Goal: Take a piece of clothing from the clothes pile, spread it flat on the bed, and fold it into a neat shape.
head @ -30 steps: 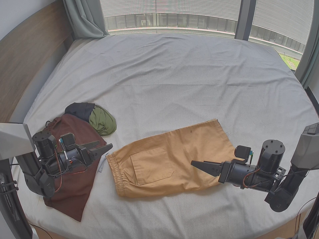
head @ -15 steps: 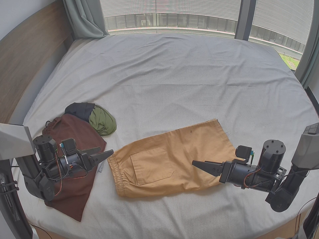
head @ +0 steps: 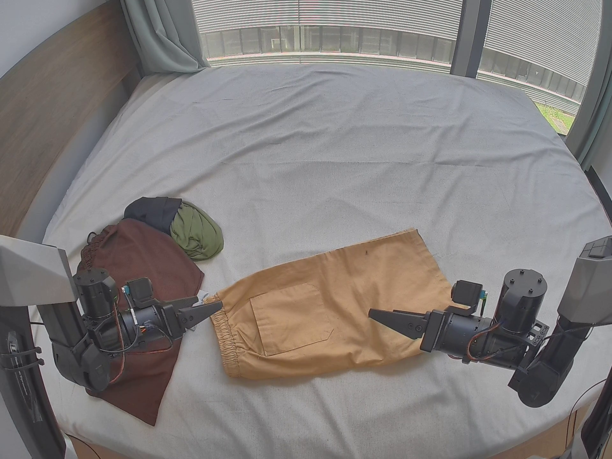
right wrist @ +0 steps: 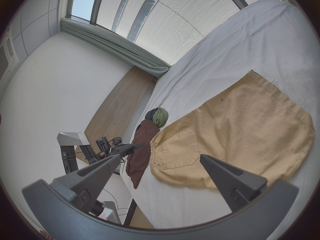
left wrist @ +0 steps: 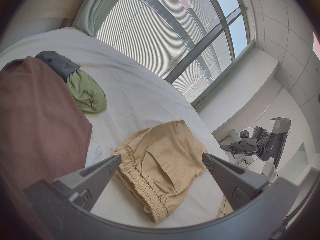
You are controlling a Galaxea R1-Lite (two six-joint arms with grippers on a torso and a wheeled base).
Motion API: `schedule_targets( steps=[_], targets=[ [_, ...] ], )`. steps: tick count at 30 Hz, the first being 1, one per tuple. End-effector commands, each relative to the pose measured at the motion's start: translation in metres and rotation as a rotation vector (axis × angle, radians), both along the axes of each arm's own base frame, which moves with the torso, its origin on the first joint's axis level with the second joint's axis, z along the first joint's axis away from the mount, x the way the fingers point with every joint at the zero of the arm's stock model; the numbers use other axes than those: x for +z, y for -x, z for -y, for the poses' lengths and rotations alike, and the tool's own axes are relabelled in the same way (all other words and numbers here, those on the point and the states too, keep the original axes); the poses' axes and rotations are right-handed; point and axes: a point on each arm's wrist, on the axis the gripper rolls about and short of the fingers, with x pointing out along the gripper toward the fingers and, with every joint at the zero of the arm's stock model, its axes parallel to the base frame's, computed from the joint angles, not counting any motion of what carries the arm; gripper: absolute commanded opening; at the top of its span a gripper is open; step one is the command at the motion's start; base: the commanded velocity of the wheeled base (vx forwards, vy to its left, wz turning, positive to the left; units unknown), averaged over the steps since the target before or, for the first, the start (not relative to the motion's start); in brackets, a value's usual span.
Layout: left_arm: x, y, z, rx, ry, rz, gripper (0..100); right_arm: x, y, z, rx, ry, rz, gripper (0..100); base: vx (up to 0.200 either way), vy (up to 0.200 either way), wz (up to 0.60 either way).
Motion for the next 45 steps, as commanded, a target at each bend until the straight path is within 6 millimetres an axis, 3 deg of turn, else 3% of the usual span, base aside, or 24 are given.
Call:
schedule_targets(
  steps=[1,8,27,45],
  targets=[
    [-0.014,0.0,0.001,-0.005,-0.003,-0.046,100,-0.002,0.0,0.0,0.001,0.003,-0.006,100,0.0,0.0,0.0],
    [-0.02,0.0,0.004,-0.012,-0.003,-0.069,100,-0.003,-0.001,-0.001,0.001,0.006,-0.011,100,0.0,0.0,0.0],
    [-0.068,-0.004,0.014,-0.032,-0.019,-0.199,100,-0.007,-0.001,-0.001,0.001,0.011,-0.02,100,0.0,0.0,0.0],
    [-0.067,-0.012,0.032,0.023,0.062,-0.275,100,-0.008,-0.002,-0.001,-0.001,0.014,-0.025,100,0.0,0.0,0.0]
  ],
)
